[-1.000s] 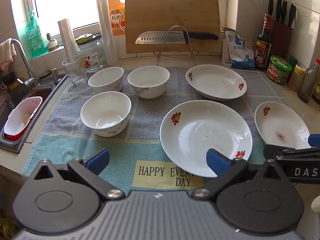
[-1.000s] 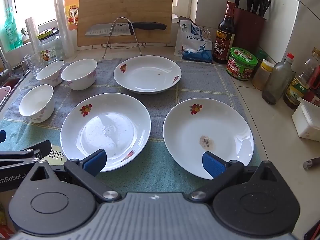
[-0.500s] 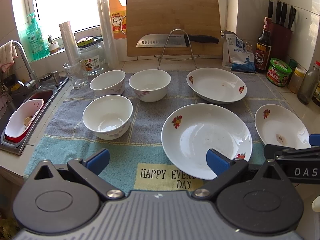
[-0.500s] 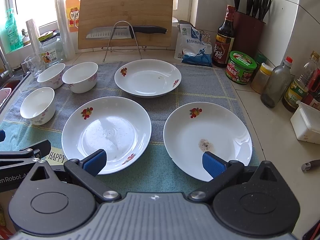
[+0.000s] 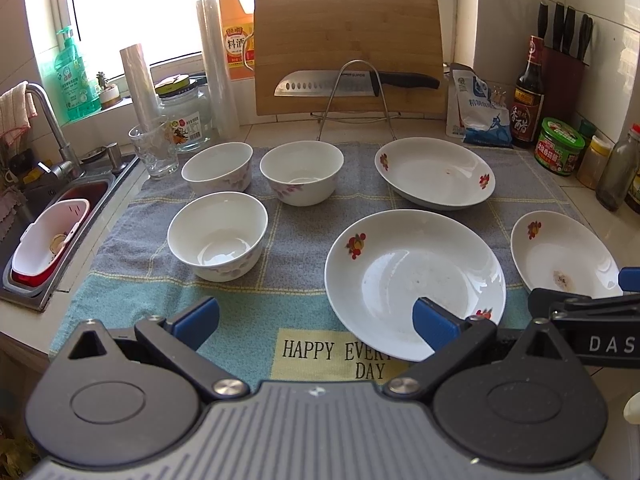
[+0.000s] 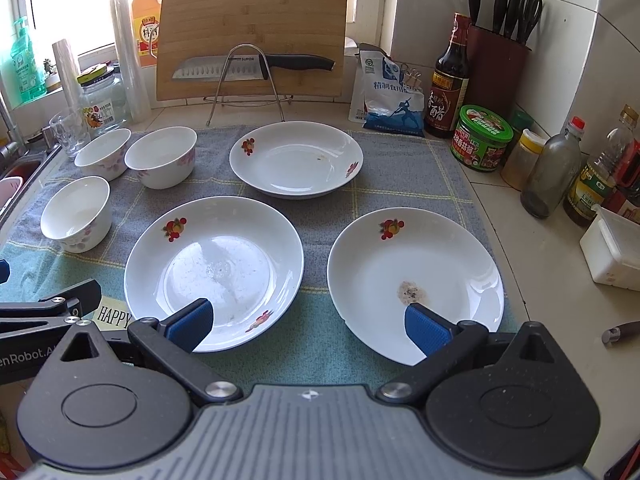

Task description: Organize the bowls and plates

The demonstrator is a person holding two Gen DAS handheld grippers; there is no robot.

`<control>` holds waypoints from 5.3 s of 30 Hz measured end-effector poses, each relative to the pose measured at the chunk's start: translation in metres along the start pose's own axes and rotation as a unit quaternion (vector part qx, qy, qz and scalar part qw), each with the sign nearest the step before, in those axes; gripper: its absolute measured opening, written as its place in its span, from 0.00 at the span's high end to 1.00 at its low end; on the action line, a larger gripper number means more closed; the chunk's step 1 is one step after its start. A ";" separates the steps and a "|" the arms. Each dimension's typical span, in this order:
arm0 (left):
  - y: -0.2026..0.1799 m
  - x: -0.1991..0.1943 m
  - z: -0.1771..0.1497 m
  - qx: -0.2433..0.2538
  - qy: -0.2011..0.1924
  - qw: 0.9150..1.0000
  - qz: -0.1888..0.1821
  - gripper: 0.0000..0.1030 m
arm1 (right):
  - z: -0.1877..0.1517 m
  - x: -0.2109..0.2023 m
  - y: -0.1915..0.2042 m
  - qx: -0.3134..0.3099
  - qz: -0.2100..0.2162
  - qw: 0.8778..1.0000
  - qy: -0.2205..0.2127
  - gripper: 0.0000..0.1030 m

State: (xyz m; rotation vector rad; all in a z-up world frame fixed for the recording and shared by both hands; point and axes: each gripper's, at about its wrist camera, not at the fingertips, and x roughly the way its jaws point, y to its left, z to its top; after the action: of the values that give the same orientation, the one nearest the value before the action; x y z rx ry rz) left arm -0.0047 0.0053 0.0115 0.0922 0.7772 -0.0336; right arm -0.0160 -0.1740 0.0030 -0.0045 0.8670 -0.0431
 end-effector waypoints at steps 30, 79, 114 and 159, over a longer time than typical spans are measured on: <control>-0.002 -0.002 0.003 -0.003 -0.001 1.000 0.003 0.01 | 0.003 -0.001 -0.002 -0.003 -0.001 1.000 -0.004 0.00; -0.094 0.019 0.038 0.082 -0.046 0.986 -0.139 0.01 | -0.054 -0.014 -0.124 0.012 0.011 0.996 -0.083 0.00; -0.214 0.156 0.086 0.314 0.100 0.878 -0.347 0.01 | -0.075 0.088 -0.122 -0.029 0.028 0.998 -0.049 0.00; -0.260 0.206 0.115 0.408 0.227 0.784 -0.409 0.21 | -0.049 0.093 -0.129 -0.069 0.046 0.996 -0.044 0.00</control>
State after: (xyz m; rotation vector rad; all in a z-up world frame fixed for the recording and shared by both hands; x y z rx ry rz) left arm 0.2057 -0.2635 -0.0692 0.6030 1.1943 -1.2335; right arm 0.0023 -0.3064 -0.0965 -0.0950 0.7794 0.1018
